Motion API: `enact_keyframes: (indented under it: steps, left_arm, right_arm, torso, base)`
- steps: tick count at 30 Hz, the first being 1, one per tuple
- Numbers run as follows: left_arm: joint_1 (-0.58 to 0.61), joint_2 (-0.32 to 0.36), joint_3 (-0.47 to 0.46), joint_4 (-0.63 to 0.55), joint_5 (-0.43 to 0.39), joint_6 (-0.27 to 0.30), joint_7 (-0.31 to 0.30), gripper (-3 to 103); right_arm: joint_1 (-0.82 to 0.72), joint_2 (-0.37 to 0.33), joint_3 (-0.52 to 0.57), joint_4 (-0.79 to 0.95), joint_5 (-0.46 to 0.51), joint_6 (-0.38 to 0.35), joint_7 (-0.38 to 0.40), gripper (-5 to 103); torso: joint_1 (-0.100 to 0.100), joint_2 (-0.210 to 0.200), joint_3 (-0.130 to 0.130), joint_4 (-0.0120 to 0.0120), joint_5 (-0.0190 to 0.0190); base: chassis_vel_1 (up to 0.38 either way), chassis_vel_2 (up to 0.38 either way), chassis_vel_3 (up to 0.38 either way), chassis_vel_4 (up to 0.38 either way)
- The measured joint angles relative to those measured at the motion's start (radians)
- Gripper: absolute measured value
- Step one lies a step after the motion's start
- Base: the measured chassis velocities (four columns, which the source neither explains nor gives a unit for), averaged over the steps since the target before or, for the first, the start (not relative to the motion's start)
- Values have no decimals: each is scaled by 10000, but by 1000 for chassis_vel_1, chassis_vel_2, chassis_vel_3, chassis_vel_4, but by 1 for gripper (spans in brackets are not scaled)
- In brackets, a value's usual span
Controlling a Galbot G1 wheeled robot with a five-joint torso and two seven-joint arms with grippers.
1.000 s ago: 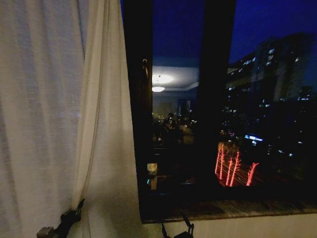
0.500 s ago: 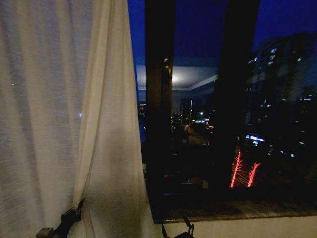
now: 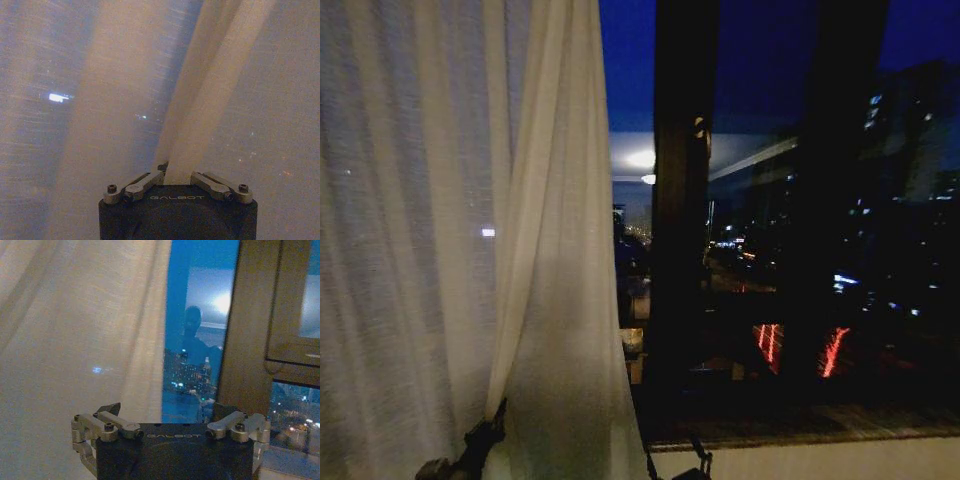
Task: Open the curtains by pulling them apart, changing their state from closed to fully open.
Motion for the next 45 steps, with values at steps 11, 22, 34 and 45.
enact_keyframes:
  steps: [11,22,34,45]
  left_arm:
    - [91,214,-4,104,188,-120,89,0]
    - [71,255,3,231,239,-166,185,0]
    - [68,271,-40,313,263,-179,210,0]
    - [74,271,-57,319,270,-188,233,0]
  right_arm:
    - [56,0,-80,-122,16,13,3,100]
    - [131,0,-46,-363,130,194,15,100]
    - [273,-1,-96,-480,268,204,-10,100]
    - [277,0,-141,-495,268,194,-15,100]
  torso:
    - [0,0,0,2,0]
    - [0,1,0,0,0]
    - [0,0,0,0,2]
    - [-1,0,0,0,1]
  base:
    - [220,219,-217,-217]
    - [183,184,-183,-192]
    - [81,76,-80,-70]
    - [99,107,-102,-107]
